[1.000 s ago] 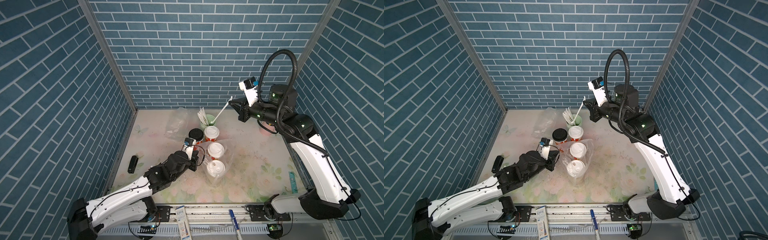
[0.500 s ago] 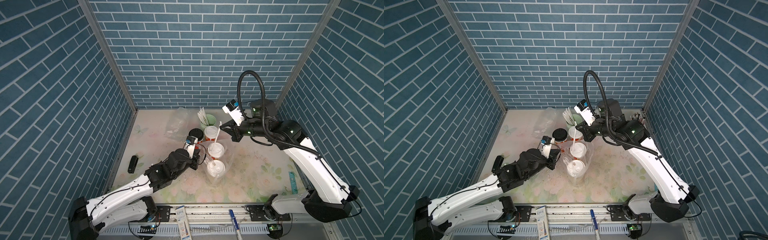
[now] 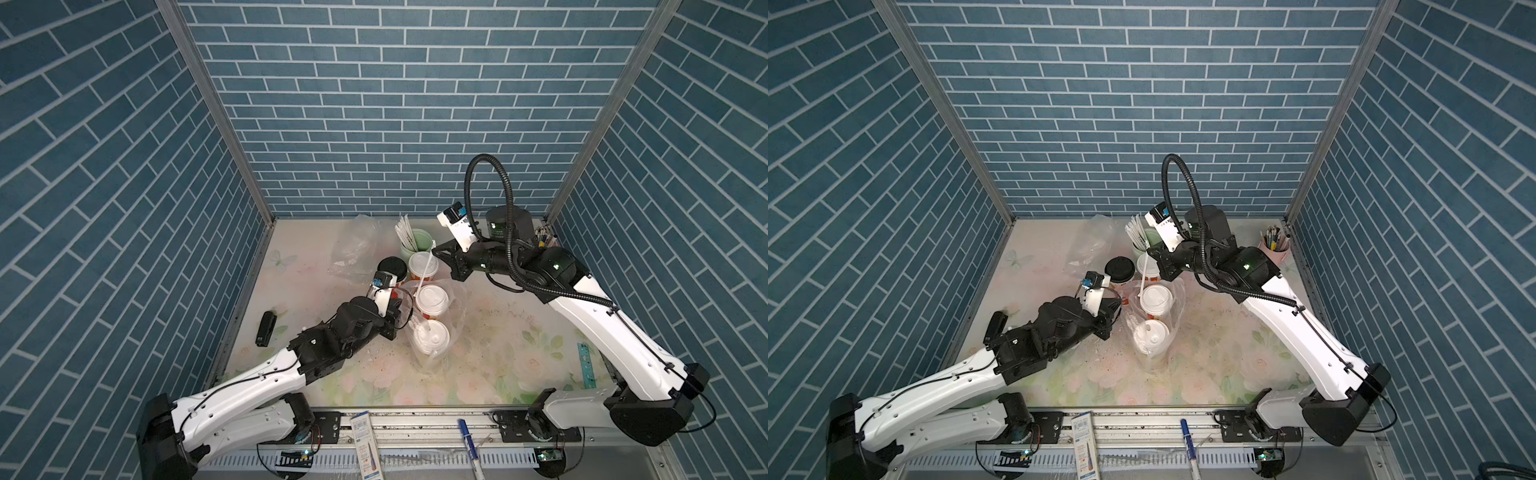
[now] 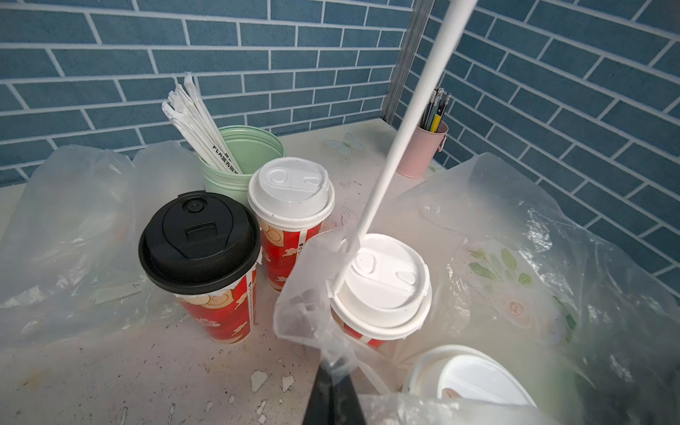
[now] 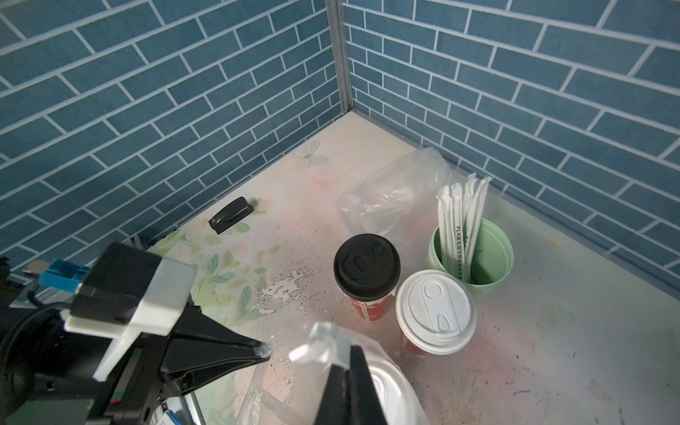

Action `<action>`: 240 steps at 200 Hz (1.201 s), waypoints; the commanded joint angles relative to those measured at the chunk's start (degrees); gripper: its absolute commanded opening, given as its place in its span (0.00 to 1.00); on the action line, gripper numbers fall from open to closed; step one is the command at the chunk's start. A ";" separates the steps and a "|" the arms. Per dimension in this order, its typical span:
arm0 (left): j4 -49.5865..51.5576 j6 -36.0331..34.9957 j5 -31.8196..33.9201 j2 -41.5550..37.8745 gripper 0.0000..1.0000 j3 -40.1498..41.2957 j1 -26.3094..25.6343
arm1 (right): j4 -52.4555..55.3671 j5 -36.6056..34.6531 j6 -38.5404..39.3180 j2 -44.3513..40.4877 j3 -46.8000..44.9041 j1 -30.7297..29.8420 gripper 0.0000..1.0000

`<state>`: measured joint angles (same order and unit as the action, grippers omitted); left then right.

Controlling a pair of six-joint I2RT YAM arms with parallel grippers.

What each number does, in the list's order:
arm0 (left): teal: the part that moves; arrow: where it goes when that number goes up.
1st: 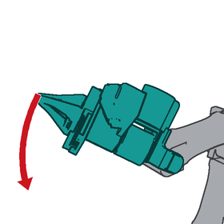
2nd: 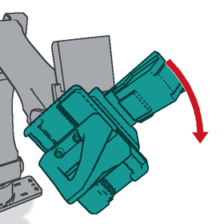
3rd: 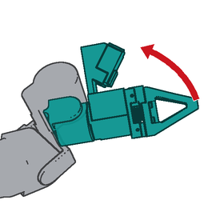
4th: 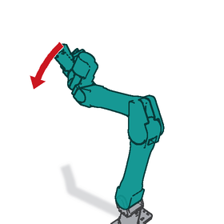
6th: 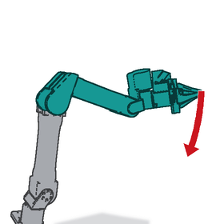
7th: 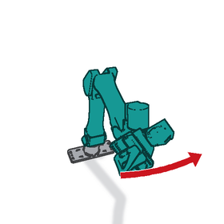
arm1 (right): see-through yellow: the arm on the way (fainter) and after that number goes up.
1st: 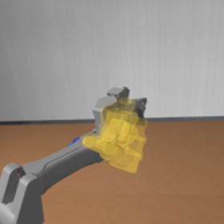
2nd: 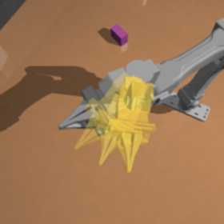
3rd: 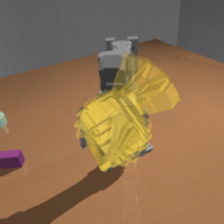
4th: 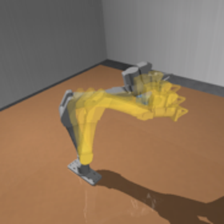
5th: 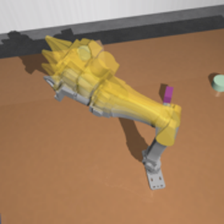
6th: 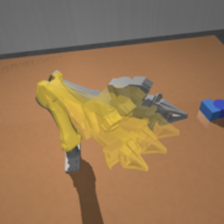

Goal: Pack milk tea into plastic carrier bags
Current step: Place the straw in the plastic carrier bag.

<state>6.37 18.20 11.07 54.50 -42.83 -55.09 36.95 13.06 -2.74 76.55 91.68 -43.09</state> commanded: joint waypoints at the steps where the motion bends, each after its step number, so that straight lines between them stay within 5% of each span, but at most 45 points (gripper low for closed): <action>1: 0.87 -0.35 -0.61 0.15 0.00 -1.52 -0.10 | -3.29 -3.31 1.31 -1.67 -0.22 -0.29 0.00; 240: -0.48 -0.35 -1.05 -0.20 0.00 -2.15 -0.10 | 0.27 -7.29 3.87 -2.66 -5.13 -1.89 0.00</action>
<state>6.20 18.20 10.41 54.98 -43.40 -55.09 35.62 7.88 -1.17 75.83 85.49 -44.64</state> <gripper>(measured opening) 0.043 0.047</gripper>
